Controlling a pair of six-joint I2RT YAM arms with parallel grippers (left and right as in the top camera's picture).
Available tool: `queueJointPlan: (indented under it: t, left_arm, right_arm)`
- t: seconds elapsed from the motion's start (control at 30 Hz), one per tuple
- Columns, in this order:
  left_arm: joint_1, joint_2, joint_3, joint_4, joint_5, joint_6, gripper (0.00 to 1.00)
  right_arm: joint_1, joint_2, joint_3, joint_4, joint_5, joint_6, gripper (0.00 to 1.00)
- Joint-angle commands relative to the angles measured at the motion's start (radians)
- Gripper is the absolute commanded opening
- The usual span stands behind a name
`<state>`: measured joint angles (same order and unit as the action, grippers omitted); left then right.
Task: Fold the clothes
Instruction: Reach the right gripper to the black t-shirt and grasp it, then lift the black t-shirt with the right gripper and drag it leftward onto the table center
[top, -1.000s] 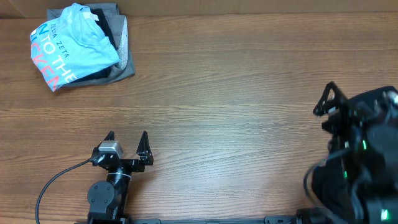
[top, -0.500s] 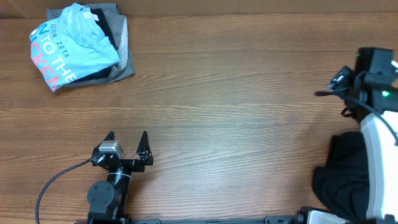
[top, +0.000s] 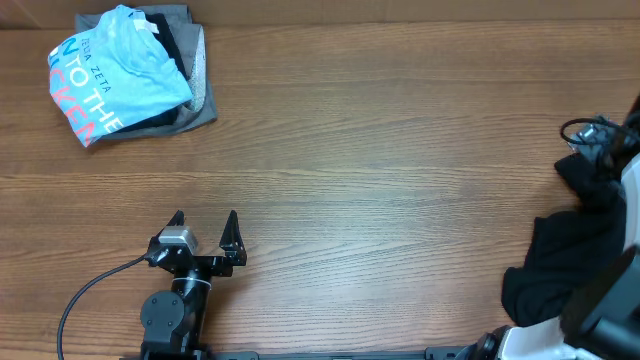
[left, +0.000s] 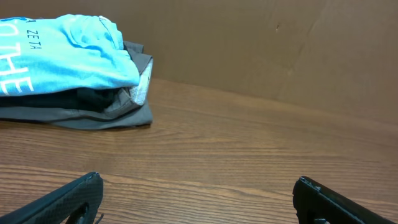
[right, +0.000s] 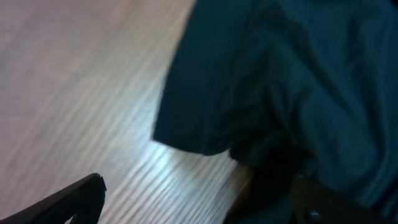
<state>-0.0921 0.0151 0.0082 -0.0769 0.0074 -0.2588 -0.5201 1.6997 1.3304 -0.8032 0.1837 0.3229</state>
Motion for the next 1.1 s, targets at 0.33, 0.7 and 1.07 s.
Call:
queueJointPlan:
  t: [0.33,0.7,1.07]
  left_arm:
    - [-0.006,-0.01,-0.003,0.0,0.008,0.012,1.0]
    - [-0.006,-0.01,-0.003,0.0,0.008,0.012,1.0]
    - [-0.006,-0.01,-0.003,0.0,0.008,0.012,1.0]
  right_arm:
    - [-0.039,0.149,0.019,0.036,-0.034,-0.061,0.89]
    - [-0.044,0.225,0.017,0.035,0.018,-0.058,0.79]
    - [-0.084,0.261,0.017,0.037,0.054,-0.027,0.63]
